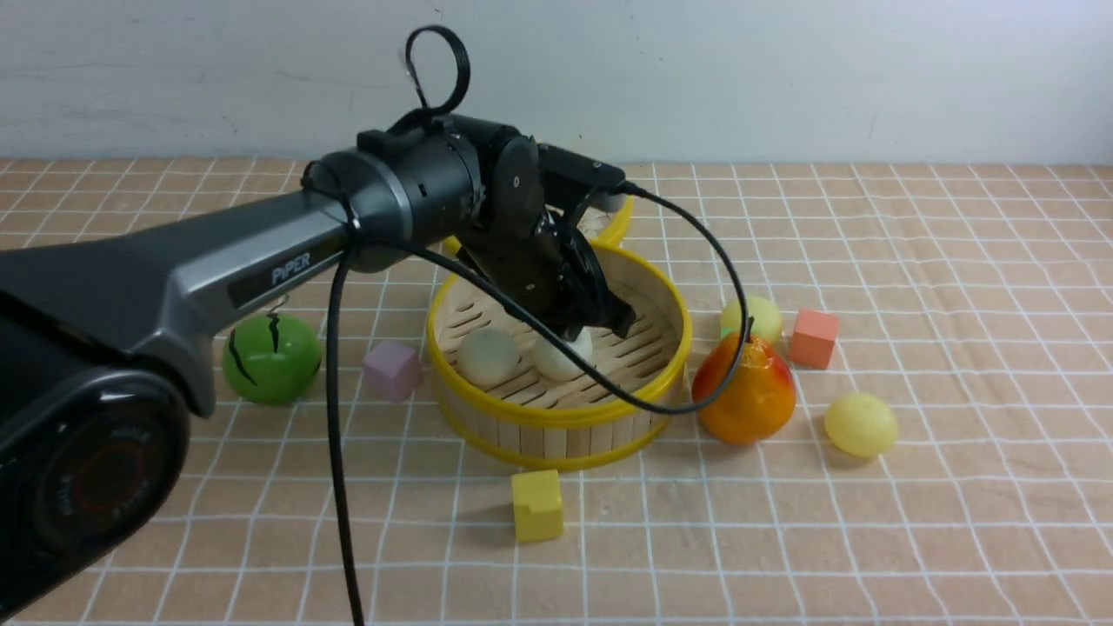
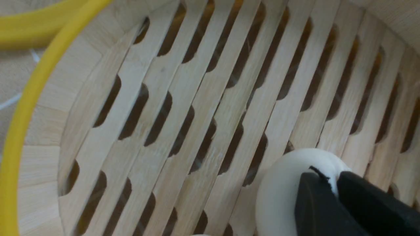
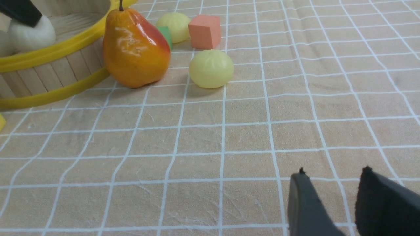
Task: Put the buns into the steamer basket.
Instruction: Use the left arm to put the steamed stuffed bun into the steamer, then use the right arm to grab a steamed stuffed bun
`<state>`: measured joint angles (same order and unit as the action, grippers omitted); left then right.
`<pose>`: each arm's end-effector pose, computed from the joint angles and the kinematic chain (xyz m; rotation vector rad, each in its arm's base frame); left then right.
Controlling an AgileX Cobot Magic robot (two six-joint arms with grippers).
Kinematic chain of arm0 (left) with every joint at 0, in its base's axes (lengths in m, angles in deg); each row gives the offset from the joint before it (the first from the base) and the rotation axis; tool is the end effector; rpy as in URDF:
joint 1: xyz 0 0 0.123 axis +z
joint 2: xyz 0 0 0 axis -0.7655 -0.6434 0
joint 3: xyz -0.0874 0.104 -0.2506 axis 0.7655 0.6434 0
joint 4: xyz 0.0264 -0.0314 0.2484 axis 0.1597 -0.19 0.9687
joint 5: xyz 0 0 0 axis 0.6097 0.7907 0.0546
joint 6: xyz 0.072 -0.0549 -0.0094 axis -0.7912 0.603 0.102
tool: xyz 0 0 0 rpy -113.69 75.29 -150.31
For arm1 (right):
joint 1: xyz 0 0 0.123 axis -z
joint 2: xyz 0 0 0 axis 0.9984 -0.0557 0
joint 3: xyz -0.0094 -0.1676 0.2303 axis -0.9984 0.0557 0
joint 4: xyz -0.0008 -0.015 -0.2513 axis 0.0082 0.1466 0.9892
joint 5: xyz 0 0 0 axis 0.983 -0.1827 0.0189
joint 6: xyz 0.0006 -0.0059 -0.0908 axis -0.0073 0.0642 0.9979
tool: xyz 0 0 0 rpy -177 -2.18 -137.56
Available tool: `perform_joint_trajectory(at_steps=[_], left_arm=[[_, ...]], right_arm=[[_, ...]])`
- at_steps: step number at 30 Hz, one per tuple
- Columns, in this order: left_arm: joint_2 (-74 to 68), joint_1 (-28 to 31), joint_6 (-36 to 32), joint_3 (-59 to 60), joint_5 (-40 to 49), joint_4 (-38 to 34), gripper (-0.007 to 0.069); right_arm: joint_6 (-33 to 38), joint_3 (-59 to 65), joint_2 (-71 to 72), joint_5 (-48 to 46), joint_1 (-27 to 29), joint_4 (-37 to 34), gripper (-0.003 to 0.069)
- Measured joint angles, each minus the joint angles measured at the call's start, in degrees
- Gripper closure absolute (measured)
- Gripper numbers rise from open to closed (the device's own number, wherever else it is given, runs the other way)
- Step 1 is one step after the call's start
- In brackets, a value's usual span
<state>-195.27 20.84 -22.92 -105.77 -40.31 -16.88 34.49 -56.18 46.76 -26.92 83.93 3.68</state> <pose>0.4325 -0.2459 0.2153 0.7271 2.4463 -0.2392 0.0520 0.0049 0.1726 0.0329 1.8788 0.1284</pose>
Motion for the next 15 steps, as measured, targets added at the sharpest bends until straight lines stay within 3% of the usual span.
perform_joint_trajectory(at_steps=[1,2,3,4,6,7,9,11,13,15], left_arm=[[-0.05,0.00,0.00,0.00,0.08,-0.05,0.0521],[-0.04,0.00,0.20,-0.11,0.64,-0.19,0.0435],[-0.04,0.00,0.24,-0.11,0.78,-0.24,0.0424],[0.47,0.00,1.47,-0.82,2.48,-0.52,0.0333],[1.28,0.00,3.39,-1.85,4.78,-0.58,0.0253],[3.03,-0.07,6.26,-3.36,8.25,-0.64,0.0174],[6.82,-0.29,9.37,-5.21,12.68,-0.64,0.0119],[10.00,-0.48,10.43,-5.75,14.59,-0.64,0.0117],[17.31,-1.22,11.59,-5.41,16.78,-0.70,0.0185],[23.29,-2.11,11.84,-3.27,16.64,-0.70,0.0301]], right_arm=[[0.00,0.00,0.00,0.00,0.00,0.00,0.0418],[0.00,0.00,0.00,0.00,0.00,0.00,0.0418],[0.00,0.00,0.00,0.00,0.00,0.00,0.0418],[0.00,0.00,0.00,0.00,0.00,0.00,0.0418],[0.00,0.00,0.00,0.00,0.00,0.00,0.0418],[0.00,0.00,0.00,0.00,0.00,0.00,0.0418],[0.00,0.00,0.00,0.00,0.00,0.00,0.0418],[0.00,0.00,0.00,0.00,0.00,0.00,0.0418],[0.00,0.00,0.00,0.00,0.00,0.00,0.0418],[0.00,0.00,0.00,0.00,0.00,0.00,0.0418]])
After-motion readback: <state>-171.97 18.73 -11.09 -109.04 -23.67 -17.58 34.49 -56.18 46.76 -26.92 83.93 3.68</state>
